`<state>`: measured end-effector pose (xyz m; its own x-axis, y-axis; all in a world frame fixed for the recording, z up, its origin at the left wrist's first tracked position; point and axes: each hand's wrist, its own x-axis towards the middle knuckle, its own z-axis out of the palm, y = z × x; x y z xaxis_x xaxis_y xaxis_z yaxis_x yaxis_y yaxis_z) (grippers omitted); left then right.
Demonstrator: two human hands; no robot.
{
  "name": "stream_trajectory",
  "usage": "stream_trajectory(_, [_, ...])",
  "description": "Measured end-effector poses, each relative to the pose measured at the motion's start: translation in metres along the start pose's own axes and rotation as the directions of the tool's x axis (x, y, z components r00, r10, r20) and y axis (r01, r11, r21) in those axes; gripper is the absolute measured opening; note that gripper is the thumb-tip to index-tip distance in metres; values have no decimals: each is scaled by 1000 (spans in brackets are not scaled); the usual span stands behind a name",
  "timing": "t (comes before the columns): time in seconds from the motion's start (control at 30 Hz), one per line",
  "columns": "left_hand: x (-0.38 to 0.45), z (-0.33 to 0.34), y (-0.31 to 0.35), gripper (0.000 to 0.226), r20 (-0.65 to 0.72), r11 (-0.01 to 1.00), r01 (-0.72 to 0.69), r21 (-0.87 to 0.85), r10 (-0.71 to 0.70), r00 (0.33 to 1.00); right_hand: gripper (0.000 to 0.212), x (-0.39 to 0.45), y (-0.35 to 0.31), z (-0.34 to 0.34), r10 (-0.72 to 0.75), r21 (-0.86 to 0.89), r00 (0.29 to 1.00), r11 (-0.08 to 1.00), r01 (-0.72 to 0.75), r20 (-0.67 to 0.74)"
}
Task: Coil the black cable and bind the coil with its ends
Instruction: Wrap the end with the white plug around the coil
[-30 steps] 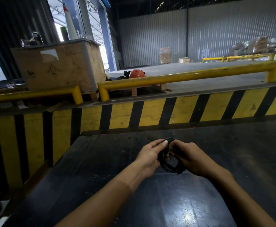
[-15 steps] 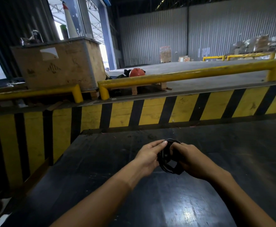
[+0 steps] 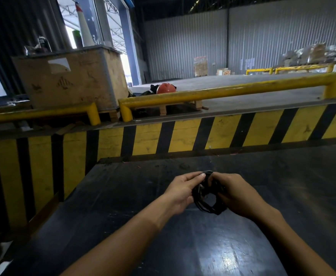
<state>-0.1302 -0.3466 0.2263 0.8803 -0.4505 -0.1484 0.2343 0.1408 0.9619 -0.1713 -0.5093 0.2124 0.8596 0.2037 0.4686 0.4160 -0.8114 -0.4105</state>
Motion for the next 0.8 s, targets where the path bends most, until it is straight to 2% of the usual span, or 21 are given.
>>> stream_trajectory(0.13, [0,2,5,16,9,999,-16,-37,16,1000,18,-2,-4,11,-53,-84,983,996,38,-178])
stream_trajectory(0.33, [0,0,6,19,26,999,-46,-13,47,999,18,-4,-7,13,-93,-38,941,996,85,-326])
stream_trajectory(0.5, [0,-1,2,22,76,998,-65,-27,67,995,16,-5,-3,16,-30,-83,938,997,1,-346])
stream_trajectory(0.6, [2,-2,1,17,80,993,-114,29,111,991,18,-5,0,13,-33,-60,934,998,13,-355])
stream_trajectory(0.8, [5,-1,-3,19,95,981,-174,81,166,981,16,-5,9,4,-32,-9,959,999,31,-282])
